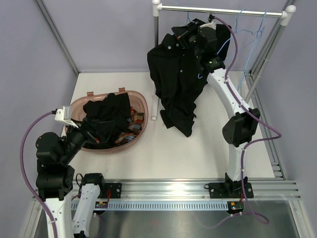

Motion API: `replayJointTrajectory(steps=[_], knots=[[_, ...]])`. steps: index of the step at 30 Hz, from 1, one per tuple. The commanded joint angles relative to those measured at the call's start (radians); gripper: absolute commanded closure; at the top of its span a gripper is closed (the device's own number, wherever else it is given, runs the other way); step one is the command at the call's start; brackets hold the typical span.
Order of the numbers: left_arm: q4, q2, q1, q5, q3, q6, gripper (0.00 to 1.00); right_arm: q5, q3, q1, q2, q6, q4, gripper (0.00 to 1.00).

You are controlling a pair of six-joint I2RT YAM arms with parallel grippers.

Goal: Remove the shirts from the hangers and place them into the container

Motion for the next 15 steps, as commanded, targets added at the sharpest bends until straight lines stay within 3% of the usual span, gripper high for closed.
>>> replayJointTrajectory(steps=[1, 10, 15], knots=[[0.083, 0.015, 0.0, 0.115, -0.003, -0.007, 0.01, 0.048, 0.002, 0.006, 0.002, -0.044, -0.003, 1.0], [0.229, 0.134, 0.0, 0.302, -0.017, 0.005, 0.01, -0.032, -0.213, 0.01, -0.089, -0.051, 0.059, 1.0], [0.289, 0.206, -0.04, 0.309, -0.033, 0.058, 0.01, -0.101, -0.344, 0.039, -0.19, -0.076, 0.068, 1.0]])
